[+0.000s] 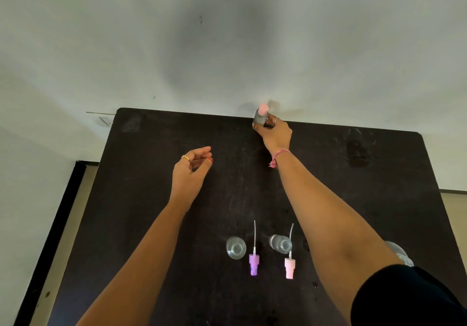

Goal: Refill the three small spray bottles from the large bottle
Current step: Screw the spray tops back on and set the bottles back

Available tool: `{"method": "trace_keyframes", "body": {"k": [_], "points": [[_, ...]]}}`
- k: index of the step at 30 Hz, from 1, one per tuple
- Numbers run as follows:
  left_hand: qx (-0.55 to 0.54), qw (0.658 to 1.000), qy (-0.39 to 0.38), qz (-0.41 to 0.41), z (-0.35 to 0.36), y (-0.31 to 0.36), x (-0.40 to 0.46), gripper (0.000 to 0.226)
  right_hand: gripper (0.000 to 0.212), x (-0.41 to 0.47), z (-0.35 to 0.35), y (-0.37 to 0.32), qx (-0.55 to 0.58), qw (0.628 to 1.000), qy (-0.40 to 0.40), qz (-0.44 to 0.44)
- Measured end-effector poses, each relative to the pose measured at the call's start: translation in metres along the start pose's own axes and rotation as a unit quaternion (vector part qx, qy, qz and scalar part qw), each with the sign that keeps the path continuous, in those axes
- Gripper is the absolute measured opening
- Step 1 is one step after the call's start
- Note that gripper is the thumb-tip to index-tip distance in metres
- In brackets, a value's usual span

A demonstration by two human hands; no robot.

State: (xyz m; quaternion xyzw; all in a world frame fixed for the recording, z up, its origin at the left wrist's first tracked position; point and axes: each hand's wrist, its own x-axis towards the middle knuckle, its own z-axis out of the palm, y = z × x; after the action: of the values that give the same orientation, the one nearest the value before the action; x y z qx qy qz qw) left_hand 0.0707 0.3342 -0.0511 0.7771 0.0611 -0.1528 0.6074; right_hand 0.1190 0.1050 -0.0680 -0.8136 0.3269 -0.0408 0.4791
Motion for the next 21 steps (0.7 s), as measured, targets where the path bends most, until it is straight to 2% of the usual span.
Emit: {"method": "trace_keyframes", "body": {"k": [3,6,9,12,17,21], "points": [[0.000,1.000,-0.006,-0.001,-0.003,-0.005,-0.008,0.028,0.054,-0.004,-0.007,0.003,-0.017,1.000,-0.003,0.026],[-0.003,1.000,-0.022,-0.007,-0.008,-0.010,-0.020,0.028,0.050,-0.018,-0.019,0.004,-0.006,1.000,-0.008,0.028],[-0.034,0.998,-0.049,-0.014,-0.014,-0.014,-0.038,0.031,0.036,-0.047,-0.039,0.001,-0.009,0.999,-0.049,-0.011],[-0.073,0.992,-0.099,-0.020,-0.020,-0.018,-0.058,0.045,0.030,-0.082,-0.063,-0.005,-0.036,0.992,-0.100,-0.071],[-0.075,0.989,-0.129,0.017,-0.028,-0.030,-0.090,0.053,0.030,-0.150,-0.091,-0.006,-0.085,0.970,-0.165,-0.155],[-0.040,0.984,-0.169,0.028,-0.030,-0.039,-0.110,0.057,0.030,-0.199,-0.101,0.009,-0.096,0.964,-0.174,-0.174]]}}
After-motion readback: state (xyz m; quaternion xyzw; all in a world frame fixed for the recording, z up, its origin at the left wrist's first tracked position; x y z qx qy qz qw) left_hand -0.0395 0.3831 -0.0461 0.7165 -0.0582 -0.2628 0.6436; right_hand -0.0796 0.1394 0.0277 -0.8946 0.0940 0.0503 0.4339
